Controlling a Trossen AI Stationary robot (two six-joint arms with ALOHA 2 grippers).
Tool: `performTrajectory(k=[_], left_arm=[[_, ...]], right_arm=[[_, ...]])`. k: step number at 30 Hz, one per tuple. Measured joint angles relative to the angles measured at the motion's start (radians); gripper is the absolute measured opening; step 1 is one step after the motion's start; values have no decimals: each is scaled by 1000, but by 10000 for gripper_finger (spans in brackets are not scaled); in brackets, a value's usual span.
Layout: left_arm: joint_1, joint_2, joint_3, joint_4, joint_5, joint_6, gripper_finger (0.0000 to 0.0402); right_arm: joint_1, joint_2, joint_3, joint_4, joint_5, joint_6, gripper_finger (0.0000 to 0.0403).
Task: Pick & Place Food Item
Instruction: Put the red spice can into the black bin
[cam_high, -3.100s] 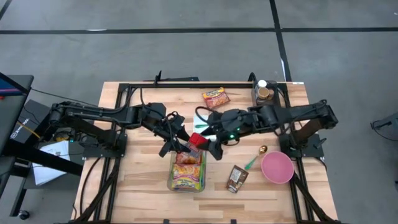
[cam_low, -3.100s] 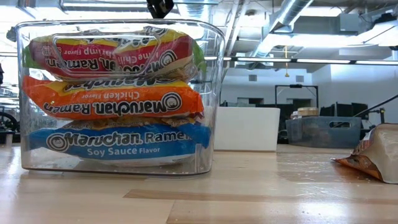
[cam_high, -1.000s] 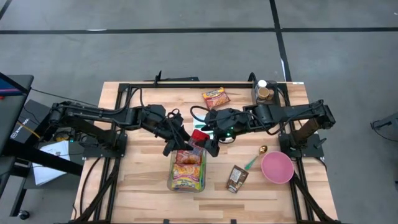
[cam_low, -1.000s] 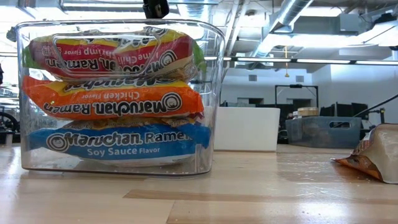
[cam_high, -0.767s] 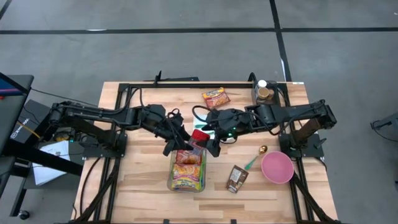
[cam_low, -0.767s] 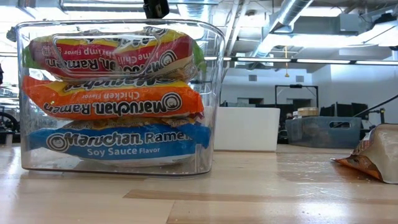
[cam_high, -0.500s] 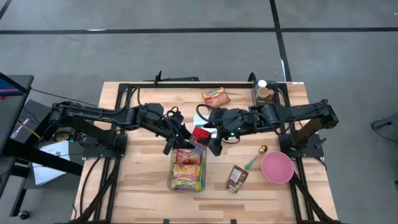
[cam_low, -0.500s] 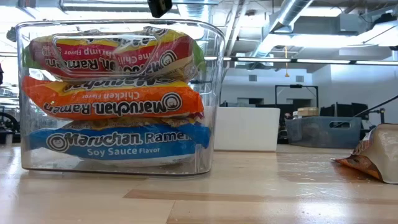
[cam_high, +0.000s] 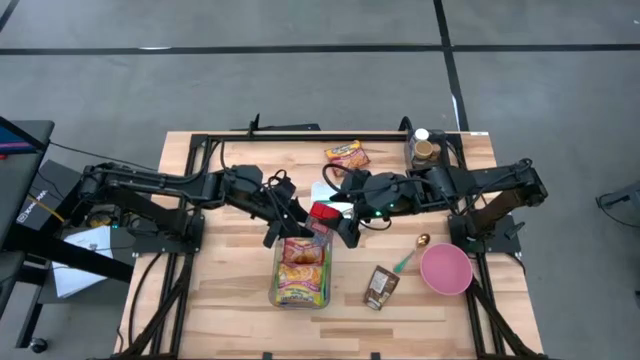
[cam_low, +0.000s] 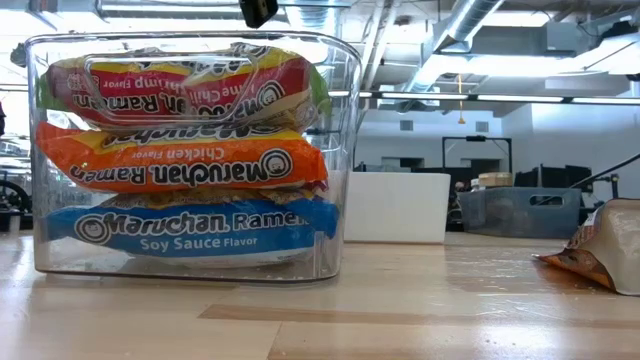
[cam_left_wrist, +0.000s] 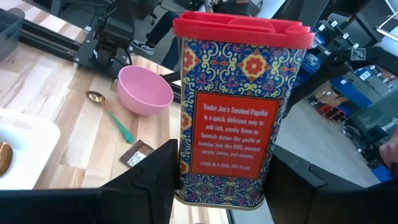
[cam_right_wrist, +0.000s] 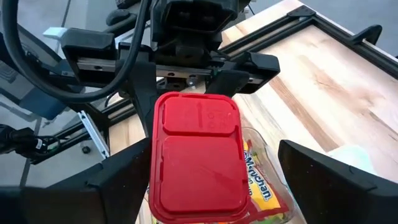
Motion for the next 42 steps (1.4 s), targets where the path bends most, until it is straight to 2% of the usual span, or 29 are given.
performTrajectory(k=[8, 16, 27, 36, 42], left_arm=[[0, 0, 0, 0, -3, 0, 182], [1, 0, 0, -1, -4, -3, 182], [0, 0, 0, 3, -10, 22, 211], [5, -3, 10, -189, -25, 129, 217], [5, -9, 5, -183, -24, 139, 218]], right_arm=[[0, 0, 0, -1, -14, 1, 301], [0, 0, 0, -2, -25, -3, 198], [0, 0, -2, 18, -25, -3, 198], [4, 8, -6, -8, -23, 1, 198], [5, 8, -6, -25, -41, 12, 198]])
